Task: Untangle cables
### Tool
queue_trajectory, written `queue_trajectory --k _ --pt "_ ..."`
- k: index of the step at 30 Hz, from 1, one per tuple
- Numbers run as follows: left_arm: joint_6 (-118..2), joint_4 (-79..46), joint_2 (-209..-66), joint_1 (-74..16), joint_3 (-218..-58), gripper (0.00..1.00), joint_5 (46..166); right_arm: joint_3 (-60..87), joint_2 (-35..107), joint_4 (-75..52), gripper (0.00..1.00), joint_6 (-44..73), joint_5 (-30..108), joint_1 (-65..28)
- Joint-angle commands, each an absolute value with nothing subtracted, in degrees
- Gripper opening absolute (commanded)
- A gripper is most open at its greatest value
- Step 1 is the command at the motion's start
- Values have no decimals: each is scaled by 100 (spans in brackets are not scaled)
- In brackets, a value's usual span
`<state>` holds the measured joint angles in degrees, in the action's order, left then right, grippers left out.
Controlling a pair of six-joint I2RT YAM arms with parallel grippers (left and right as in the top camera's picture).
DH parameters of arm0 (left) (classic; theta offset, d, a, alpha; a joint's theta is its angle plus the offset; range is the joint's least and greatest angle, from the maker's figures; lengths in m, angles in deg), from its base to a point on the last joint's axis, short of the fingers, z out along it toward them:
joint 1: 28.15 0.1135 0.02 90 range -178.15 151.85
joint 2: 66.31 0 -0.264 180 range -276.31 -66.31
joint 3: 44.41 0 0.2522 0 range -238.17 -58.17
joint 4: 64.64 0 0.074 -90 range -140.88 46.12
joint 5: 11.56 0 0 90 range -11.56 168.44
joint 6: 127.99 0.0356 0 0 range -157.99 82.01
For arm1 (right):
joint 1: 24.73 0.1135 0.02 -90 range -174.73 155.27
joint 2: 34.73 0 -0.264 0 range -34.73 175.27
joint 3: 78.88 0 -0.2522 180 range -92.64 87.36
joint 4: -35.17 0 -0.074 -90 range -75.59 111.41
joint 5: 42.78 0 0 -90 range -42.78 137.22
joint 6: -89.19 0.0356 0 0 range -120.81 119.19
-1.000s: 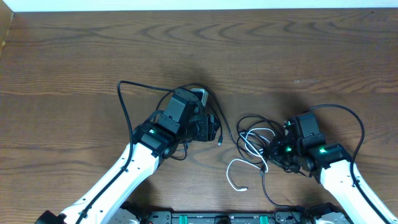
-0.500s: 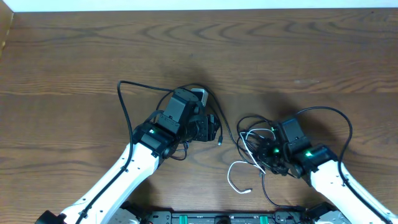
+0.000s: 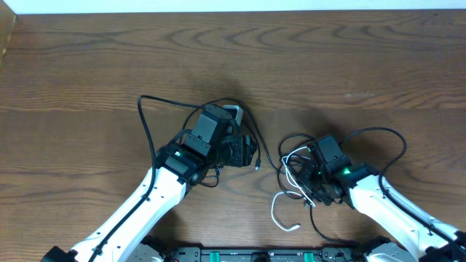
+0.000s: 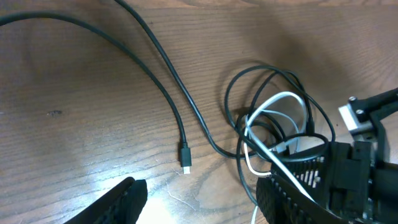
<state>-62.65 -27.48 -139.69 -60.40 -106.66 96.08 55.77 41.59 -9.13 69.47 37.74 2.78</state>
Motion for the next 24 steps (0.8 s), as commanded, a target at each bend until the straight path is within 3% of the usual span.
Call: queue_trajectory --k 1,8,18,20,24 --pt "-6296 -2728 -13943 -6009 -10673 62 9571 5646 4447 -962 34 7141 4170 313" --pt "-6296 -2711 -13943 -6007 -10673 62 9569 5646 4996 -881 33 7176 4058 313" --pt "-6296 -2647 -13943 -6007 -10673 62 9569 5644 4869 -1547 42 6770 3741 307" --pt "-6296 -2647 -13943 -6007 -10673 62 9569 5644 4862 -1560 41 6770 3746 307" --pt "-6296 -2647 -13943 -6007 -10673 62 9569 5644 4864 -1567 30 6772 3872 307"
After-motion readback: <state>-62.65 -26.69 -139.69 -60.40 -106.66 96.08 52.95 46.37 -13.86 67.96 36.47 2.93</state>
